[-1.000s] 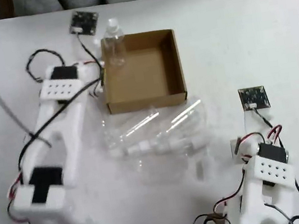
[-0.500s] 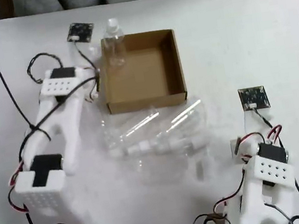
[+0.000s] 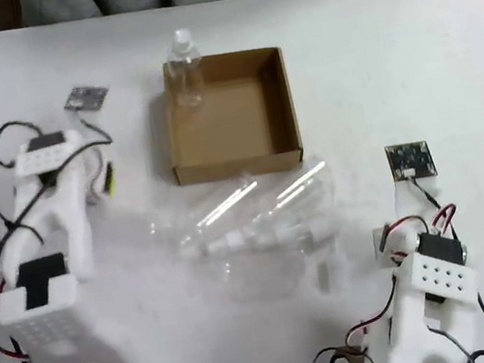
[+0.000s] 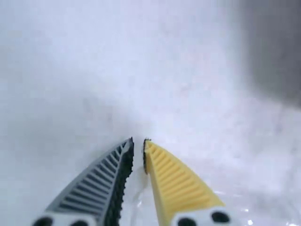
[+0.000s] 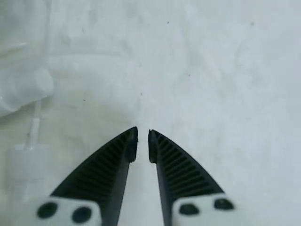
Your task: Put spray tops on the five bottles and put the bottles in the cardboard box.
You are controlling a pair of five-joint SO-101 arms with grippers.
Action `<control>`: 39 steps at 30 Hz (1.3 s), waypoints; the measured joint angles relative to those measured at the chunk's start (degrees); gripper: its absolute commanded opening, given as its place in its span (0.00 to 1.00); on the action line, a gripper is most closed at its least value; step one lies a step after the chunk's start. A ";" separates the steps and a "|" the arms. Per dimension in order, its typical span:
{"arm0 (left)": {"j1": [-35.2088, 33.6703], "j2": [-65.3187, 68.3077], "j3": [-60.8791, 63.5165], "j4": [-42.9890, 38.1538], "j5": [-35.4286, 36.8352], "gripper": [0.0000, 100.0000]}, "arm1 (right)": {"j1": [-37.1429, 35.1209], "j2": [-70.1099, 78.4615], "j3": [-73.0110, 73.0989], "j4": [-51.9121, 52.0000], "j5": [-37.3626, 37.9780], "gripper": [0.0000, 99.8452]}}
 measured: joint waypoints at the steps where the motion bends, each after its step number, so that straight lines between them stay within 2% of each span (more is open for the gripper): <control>1: -0.97 0.00 -0.62 2.46 -1.58 0.05 | 0.00 0.00 0.00 0.00 0.00 0.02; 9: -5.10 -1.67 -11.96 19.69 -13.89 0.05 | 0.00 0.00 0.00 0.00 0.00 0.02; 14: -4.66 -12.66 -12.84 26.55 -18.81 0.05 | 0.00 0.00 0.00 0.00 0.00 0.02; 18: -0.79 -23.91 -6.86 28.04 -25.32 0.05 | 0.18 0.00 0.00 0.00 0.00 0.02; 23: 3.96 -32.26 5.98 28.22 -37.71 0.07 | 0.18 0.00 0.88 0.00 0.00 0.02; 27: 5.71 -36.31 11.69 28.22 -46.86 0.28 | 0.18 0.00 0.88 0.00 0.00 0.02; 29: 5.71 -38.07 12.84 28.22 -51.16 0.34 | 0.18 0.00 0.88 0.00 0.00 0.02; 34: 5.89 -41.85 13.71 28.22 -58.37 0.31 | 0.18 0.00 0.88 0.00 0.00 0.02; 39: 5.89 -42.46 18.99 27.87 -77.63 0.32 | 0.18 0.00 0.88 0.00 0.00 0.02</control>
